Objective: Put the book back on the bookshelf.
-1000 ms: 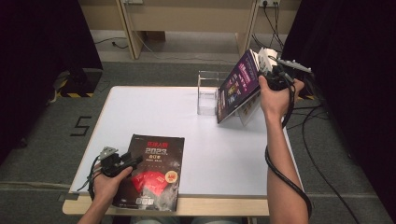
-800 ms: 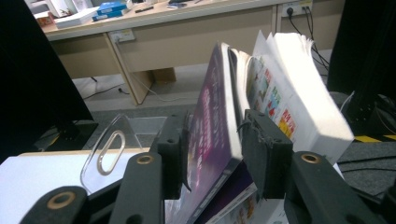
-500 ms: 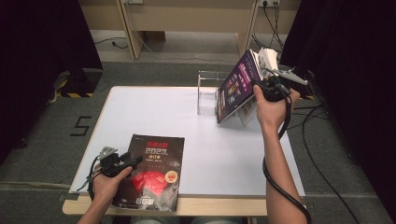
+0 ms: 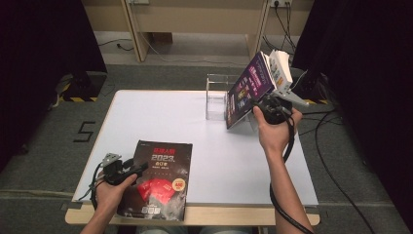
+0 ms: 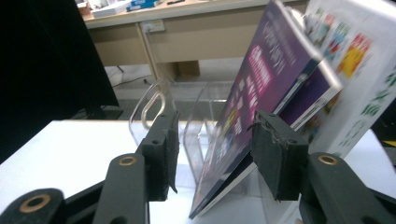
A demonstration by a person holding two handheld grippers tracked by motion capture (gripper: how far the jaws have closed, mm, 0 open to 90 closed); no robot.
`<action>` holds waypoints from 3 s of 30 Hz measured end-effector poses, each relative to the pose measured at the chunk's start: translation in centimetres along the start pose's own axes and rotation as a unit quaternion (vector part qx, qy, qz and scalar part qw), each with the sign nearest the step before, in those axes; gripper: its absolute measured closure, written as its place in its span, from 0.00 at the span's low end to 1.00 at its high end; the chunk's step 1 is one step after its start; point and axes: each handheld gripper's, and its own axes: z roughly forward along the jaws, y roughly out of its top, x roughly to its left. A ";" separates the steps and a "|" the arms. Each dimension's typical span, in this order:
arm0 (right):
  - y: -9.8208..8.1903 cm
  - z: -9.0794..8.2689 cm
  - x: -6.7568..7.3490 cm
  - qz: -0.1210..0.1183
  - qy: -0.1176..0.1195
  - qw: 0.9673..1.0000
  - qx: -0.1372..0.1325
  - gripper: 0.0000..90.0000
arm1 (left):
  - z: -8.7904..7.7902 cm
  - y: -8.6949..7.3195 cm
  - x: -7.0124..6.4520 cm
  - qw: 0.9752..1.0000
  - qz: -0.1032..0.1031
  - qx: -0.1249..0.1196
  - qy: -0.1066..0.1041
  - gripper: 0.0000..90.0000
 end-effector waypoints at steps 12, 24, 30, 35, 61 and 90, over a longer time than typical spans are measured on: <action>-2.6 0.1 1.8 -0.018 0.025 0.999 0.024 0.57 | -0.2 0.2 0.2 1.000 -0.002 -0.003 -0.004 0.30; -6.6 0.2 5.0 -0.034 0.072 0.995 0.066 0.56 | -0.5 0.3 0.4 1.000 -0.001 -0.002 -0.002 0.32; -8.6 0.5 5.9 -0.036 0.087 0.992 0.085 0.56 | -0.5 0.2 0.7 1.000 -0.003 0.003 0.003 0.32; -9.9 0.7 6.4 -0.039 0.092 0.990 0.095 0.56 | -0.6 0.2 0.7 1.000 -0.006 0.001 0.004 0.32; -14.4 1.7 9.0 -0.054 0.122 0.976 0.172 0.55 | -0.4 0.1 1.8 0.999 -0.019 0.037 0.026 0.35; -17.5 4.2 13.1 -0.033 0.194 0.947 0.254 0.55 | 0.0 0.0 2.4 0.998 -0.031 0.055 0.023 0.36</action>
